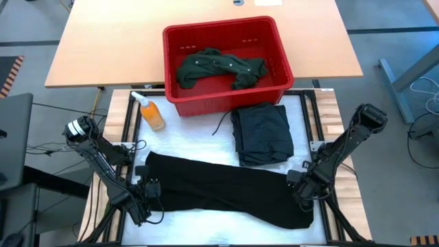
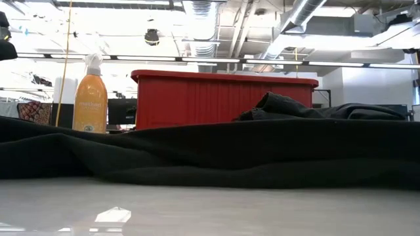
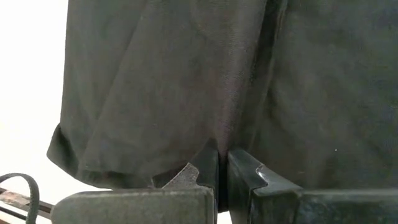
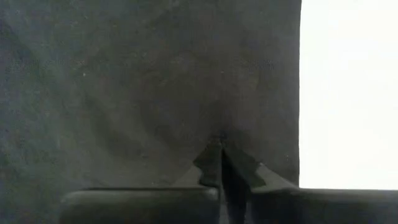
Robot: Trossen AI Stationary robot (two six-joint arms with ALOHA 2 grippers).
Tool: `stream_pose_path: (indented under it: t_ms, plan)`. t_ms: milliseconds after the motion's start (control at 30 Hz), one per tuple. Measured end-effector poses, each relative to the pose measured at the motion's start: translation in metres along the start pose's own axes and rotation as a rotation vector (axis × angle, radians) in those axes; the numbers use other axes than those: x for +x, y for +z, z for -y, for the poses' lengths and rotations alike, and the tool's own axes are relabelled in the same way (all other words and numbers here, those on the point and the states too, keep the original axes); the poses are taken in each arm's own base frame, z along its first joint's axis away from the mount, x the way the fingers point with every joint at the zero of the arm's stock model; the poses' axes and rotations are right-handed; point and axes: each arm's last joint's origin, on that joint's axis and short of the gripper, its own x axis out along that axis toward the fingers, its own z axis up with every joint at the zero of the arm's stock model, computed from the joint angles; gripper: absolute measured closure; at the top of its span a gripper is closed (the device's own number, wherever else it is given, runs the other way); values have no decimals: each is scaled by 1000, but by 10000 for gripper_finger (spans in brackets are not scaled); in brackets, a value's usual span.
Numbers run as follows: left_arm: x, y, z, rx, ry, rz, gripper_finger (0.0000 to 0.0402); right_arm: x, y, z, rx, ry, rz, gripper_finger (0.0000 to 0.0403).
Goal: Fold Laundry from Bin
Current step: Fold the black shirt
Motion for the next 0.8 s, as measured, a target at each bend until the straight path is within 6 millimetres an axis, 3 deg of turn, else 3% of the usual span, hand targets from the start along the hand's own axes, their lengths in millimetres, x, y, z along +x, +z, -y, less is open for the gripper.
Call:
stream_pose_path:
  t_ms: [133,367,467,800]
  plan:
    - [-1,-4,-2,27,40,8,401,-3,3,-2,68,9,3,384]
    - [3,-18,0,44,78,44,401,-37,7,-8,123,-61,-5,389]
    - [3,-22,1,25,90,77,401,-42,10,-10,114,-42,-7,384]
    - [7,0,5,-33,36,209,401,-40,6,-13,-193,-17,-30,222]
